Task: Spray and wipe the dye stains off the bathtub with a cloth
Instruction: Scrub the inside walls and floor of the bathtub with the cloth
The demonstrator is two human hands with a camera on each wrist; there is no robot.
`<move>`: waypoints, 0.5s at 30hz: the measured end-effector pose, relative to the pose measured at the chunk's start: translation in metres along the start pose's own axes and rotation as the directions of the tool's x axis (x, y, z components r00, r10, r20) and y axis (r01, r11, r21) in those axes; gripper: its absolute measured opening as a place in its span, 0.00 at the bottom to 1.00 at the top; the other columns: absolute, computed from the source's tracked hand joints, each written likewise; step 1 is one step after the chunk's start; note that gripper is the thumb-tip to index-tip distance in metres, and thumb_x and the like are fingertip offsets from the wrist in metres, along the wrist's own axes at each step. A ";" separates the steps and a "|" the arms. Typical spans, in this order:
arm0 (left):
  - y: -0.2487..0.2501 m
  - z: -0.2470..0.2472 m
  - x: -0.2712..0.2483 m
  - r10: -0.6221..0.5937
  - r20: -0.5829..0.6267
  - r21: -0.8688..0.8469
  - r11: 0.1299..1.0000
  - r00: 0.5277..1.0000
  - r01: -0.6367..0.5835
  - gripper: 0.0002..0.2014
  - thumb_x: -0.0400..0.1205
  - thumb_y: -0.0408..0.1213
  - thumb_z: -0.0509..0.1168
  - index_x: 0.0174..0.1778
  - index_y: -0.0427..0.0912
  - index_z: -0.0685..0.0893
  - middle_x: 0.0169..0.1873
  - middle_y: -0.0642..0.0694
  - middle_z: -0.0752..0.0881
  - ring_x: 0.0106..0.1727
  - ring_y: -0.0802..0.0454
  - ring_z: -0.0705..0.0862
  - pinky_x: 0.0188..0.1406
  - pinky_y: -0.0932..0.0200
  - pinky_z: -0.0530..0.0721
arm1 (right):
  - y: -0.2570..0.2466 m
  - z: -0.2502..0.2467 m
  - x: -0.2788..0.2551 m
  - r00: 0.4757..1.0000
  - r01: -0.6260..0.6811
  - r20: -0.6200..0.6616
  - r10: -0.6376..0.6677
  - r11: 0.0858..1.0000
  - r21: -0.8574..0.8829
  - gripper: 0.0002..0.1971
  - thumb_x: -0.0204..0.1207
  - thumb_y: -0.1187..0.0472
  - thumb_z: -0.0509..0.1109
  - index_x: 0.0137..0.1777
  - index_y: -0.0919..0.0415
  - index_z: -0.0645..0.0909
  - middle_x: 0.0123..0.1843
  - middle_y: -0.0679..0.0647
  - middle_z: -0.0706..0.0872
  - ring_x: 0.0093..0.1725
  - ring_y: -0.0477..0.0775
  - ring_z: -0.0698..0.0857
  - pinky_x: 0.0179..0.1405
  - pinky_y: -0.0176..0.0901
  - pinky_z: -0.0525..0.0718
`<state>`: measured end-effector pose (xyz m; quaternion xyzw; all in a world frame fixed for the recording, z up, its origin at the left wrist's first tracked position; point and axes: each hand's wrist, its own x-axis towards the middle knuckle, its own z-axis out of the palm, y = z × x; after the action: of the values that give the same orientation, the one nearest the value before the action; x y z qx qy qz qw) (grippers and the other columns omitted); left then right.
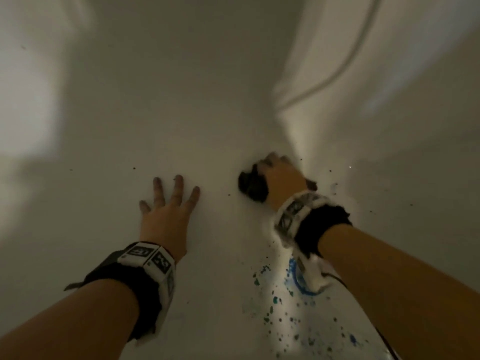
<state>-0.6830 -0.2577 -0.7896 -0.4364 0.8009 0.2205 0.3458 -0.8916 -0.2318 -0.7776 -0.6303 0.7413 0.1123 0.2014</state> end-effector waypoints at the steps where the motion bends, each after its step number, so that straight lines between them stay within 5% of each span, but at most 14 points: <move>1: -0.001 0.001 0.000 -0.002 -0.001 0.002 1.000 1.000 0.002 0.53 0.77 0.36 0.70 0.80 0.53 0.30 0.78 0.44 0.26 0.79 0.31 0.31 0.77 0.33 0.52 | -0.006 0.008 -0.013 0.990 0.102 0.098 -0.098 0.994 -0.037 0.20 0.83 0.52 0.56 0.68 0.63 0.74 0.70 0.61 0.71 0.66 0.61 0.71 0.67 0.49 0.70; 3: -0.001 0.000 0.000 -0.012 -0.001 0.004 1.000 1.000 0.012 0.53 0.77 0.36 0.69 0.80 0.52 0.31 0.78 0.44 0.26 0.79 0.31 0.31 0.78 0.33 0.52 | -0.015 0.015 -0.040 0.903 0.288 0.361 -0.234 0.952 -0.104 0.19 0.82 0.55 0.58 0.69 0.62 0.73 0.70 0.60 0.70 0.65 0.61 0.72 0.64 0.52 0.74; 5: -0.001 -0.002 -0.001 -0.015 0.009 0.008 1.000 1.000 0.014 0.54 0.77 0.38 0.70 0.80 0.52 0.30 0.78 0.44 0.26 0.79 0.31 0.32 0.78 0.33 0.53 | -0.009 0.007 -0.062 0.850 0.316 0.475 -0.229 0.942 -0.111 0.17 0.81 0.61 0.60 0.69 0.62 0.73 0.71 0.60 0.68 0.66 0.61 0.72 0.59 0.51 0.77; 8: 0.000 -0.003 -0.001 -0.008 0.020 0.014 1.000 1.000 0.008 0.58 0.74 0.42 0.73 0.79 0.52 0.28 0.78 0.44 0.26 0.79 0.31 0.32 0.78 0.34 0.54 | 0.023 -0.027 -0.071 0.989 -0.022 0.145 0.027 0.999 -0.036 0.20 0.80 0.67 0.59 0.72 0.61 0.70 0.71 0.59 0.68 0.66 0.61 0.74 0.58 0.47 0.75; 9: 0.000 -0.003 -0.001 -0.006 0.020 0.010 1.000 1.000 0.006 0.58 0.73 0.42 0.74 0.79 0.52 0.28 0.78 0.44 0.25 0.79 0.31 0.32 0.78 0.33 0.54 | 0.040 -0.040 -0.066 0.988 -0.150 -0.037 0.150 0.988 0.022 0.20 0.80 0.67 0.58 0.72 0.62 0.69 0.71 0.61 0.69 0.65 0.62 0.74 0.58 0.47 0.75; 11: 0.001 -0.003 0.000 -0.004 0.024 0.004 1.000 1.000 0.004 0.59 0.73 0.42 0.74 0.79 0.52 0.28 0.78 0.44 0.25 0.79 0.31 0.32 0.78 0.34 0.54 | 0.077 -0.062 -0.049 0.894 -0.330 -0.266 0.362 0.931 0.158 0.20 0.82 0.65 0.58 0.74 0.64 0.67 0.74 0.64 0.66 0.69 0.65 0.71 0.63 0.51 0.73; 12: 0.001 -0.003 0.000 -0.003 0.024 0.003 1.000 1.000 0.003 0.59 0.73 0.42 0.74 0.79 0.52 0.28 0.78 0.45 0.26 0.79 0.31 0.32 0.78 0.34 0.54 | 0.093 -0.071 -0.039 0.864 -0.404 -0.278 0.421 0.907 0.118 0.23 0.81 0.65 0.60 0.76 0.64 0.65 0.78 0.66 0.61 0.74 0.66 0.66 0.68 0.56 0.70; 15: 0.000 -0.003 0.002 -0.002 0.011 -0.004 1.000 1.000 0.002 0.59 0.72 0.42 0.75 0.79 0.53 0.29 0.78 0.45 0.26 0.79 0.31 0.32 0.77 0.33 0.53 | 0.114 -0.057 -0.020 0.884 -0.467 -0.057 0.463 0.881 -0.082 0.35 0.76 0.63 0.67 0.80 0.61 0.56 0.81 0.67 0.54 0.76 0.70 0.60 0.71 0.65 0.65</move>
<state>-0.6851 -0.2604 -0.7892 -0.4369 0.7979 0.2242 0.3496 -1.0100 -0.2172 -0.7279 -0.4447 0.8682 0.1807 0.1257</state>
